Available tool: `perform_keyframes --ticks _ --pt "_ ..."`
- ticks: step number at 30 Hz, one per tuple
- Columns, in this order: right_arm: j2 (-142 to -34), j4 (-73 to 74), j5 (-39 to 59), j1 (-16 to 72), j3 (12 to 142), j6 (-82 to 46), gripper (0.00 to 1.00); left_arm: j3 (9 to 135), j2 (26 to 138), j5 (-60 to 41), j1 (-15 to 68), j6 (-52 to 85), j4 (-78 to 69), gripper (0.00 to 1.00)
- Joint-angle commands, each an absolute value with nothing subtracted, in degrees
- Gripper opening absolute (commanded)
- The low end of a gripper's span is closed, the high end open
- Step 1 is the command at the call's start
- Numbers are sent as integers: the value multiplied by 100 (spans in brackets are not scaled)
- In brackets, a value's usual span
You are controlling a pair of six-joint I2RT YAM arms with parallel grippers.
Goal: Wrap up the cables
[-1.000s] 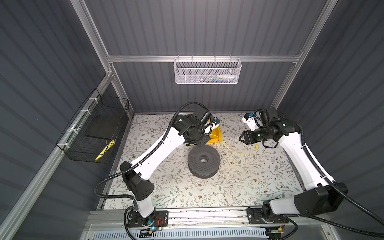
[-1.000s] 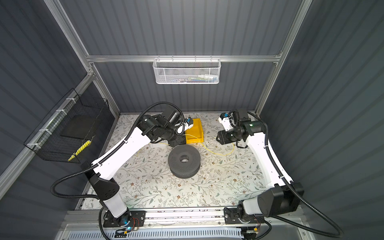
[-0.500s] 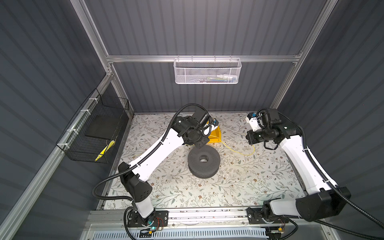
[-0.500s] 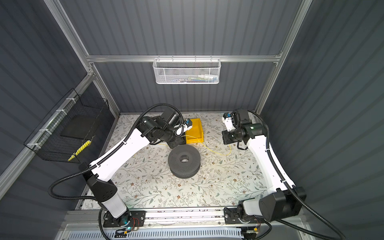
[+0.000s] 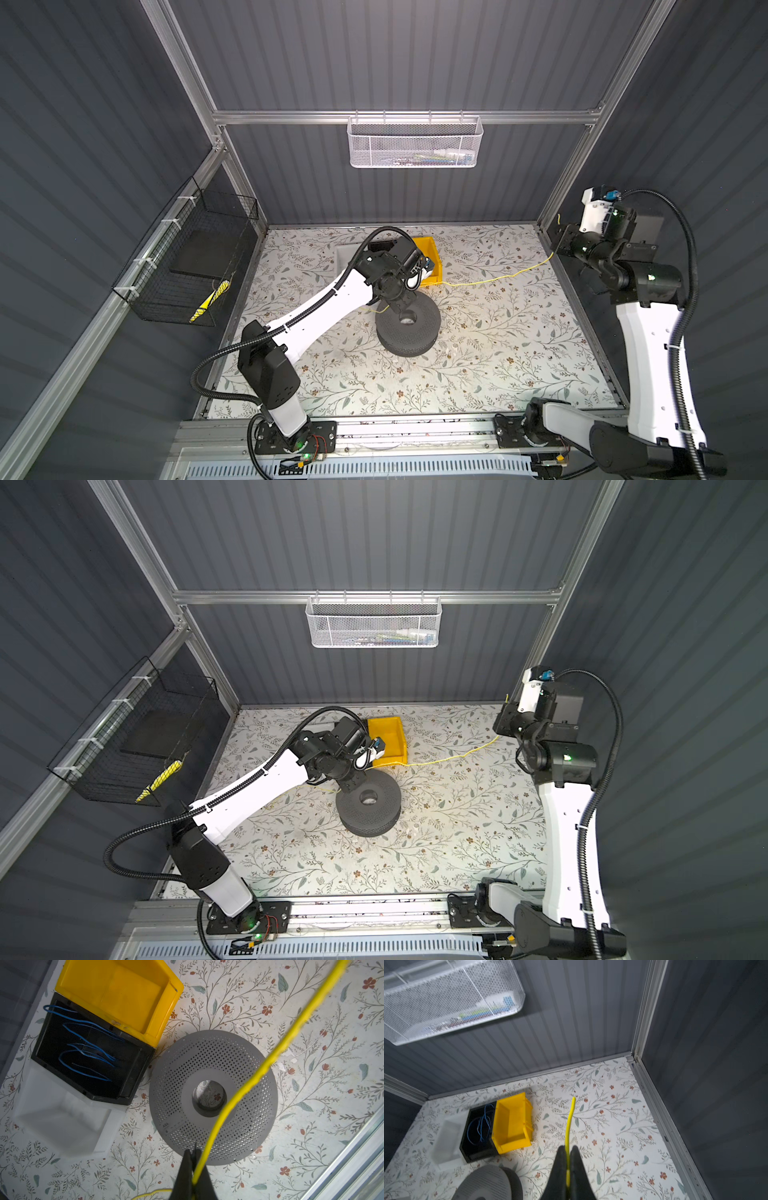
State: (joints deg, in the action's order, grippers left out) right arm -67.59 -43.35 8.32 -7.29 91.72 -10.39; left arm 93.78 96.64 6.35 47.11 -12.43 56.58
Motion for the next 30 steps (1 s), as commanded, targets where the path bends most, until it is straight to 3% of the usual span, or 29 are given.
perform_keyframes --ticks 1,16,30 --pt "-6857 -3668 718 -970 8892 -1578 0 8977 9312 1095 4667 -1087 5761 0" --pt "-7006 -2051 2387 -2637 7815 -3453 0 7805 8706 1311 4579 -919 5260 0" --pt "-7016 -2197 2261 -2995 7740 -3360 0 7952 8806 1165 4570 -967 5320 0"
